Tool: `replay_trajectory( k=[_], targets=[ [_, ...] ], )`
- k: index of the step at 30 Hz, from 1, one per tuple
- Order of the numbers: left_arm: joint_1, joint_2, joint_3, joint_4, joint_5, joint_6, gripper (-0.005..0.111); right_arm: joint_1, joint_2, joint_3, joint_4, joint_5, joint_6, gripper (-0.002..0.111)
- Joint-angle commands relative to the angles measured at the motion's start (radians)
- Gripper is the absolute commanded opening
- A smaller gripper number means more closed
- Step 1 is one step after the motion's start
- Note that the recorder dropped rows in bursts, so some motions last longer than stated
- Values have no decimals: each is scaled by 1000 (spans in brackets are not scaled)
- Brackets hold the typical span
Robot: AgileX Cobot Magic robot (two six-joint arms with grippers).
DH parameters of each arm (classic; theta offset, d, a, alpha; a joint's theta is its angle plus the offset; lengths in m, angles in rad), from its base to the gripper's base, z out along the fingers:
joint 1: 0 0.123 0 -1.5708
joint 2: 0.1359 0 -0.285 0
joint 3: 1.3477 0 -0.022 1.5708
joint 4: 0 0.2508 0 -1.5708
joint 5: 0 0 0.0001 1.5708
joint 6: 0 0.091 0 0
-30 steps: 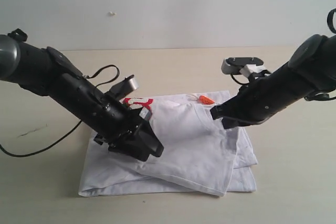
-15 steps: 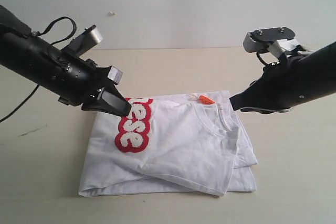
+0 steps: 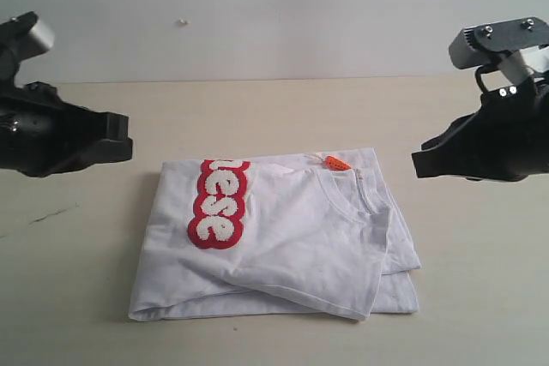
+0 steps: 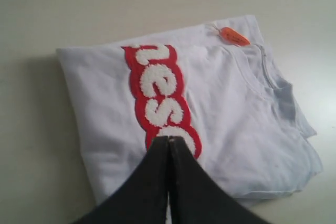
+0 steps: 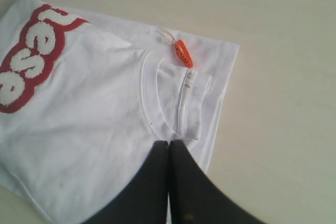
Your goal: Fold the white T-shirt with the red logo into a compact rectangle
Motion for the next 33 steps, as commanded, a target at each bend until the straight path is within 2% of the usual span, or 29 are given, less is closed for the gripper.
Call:
replay_trajectory(
  k=[1, 16, 25, 33],
  targets=[
    [2, -121, 87, -3, -105, -1, 0, 1, -87, 41, 0, -15, -4, 0],
    [2, -492, 336, -11, -254, -1, 0, 1, -390, 178, 2, -57, -5, 0],
    [2, -680, 439, -13, -254, -1, 0, 1, -548, 215, 2, -33, -5, 0],
    [2, -756, 450, -11, -212, 1, 0, 1, -609, 215, 2, 6, -2, 0]
  ],
)
